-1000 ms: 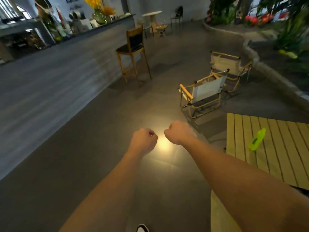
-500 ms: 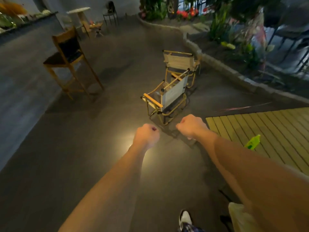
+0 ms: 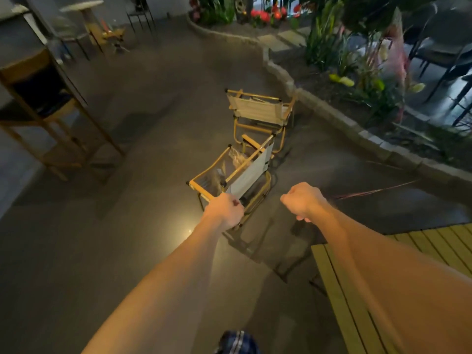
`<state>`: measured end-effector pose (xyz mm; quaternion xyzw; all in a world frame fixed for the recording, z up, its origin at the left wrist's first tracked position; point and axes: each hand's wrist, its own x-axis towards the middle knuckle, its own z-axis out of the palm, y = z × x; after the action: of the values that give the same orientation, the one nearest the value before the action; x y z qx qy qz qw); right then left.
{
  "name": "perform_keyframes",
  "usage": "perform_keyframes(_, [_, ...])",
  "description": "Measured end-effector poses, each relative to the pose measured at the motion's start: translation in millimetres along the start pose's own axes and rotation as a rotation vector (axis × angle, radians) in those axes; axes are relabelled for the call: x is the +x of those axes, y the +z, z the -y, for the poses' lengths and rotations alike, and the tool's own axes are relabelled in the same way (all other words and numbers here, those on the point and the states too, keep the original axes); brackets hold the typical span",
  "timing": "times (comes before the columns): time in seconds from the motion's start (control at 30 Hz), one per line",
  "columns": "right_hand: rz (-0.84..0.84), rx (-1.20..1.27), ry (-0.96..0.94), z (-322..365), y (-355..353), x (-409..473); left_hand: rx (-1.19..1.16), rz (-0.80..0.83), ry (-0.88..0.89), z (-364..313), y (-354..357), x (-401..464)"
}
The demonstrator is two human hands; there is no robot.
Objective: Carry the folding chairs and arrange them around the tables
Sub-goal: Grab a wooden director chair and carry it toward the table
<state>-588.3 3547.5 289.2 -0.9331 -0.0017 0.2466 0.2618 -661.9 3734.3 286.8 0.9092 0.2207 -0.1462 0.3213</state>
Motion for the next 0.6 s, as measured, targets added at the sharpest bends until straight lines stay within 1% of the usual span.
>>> perform_keyframes(0.17, [0.051,-0.037,-0.008,36.5,-30.1,140.8,0.010,0.020,-0.083,-24.2,-22.0,140.4])
perform_keyframes(0.23, [0.047,-0.032,-0.004,53.4,-43.1,208.4,0.005,0.036,-0.124,-31.7,-27.9,209.6])
perform_keyframes(0.3, [0.050,-0.041,0.020,68.0,-57.2,258.0,0.030,0.057,-0.148,-42.2,-36.5,263.6])
perform_keyframes(0.4, [0.070,-0.080,0.017,89.8,-81.7,338.8,0.014,0.063,-0.210,-68.4,-46.8,338.8])
perform_keyframes(0.47, [0.081,-0.111,0.007,100.2,-93.7,377.4,-0.006,0.082,-0.224,-81.4,-52.9,372.3])
perform_keyframes(0.6, [0.158,-0.212,-0.003,136.8,-112.2,480.8,-0.091,0.043,-0.343,-93.8,-65.9,455.7])
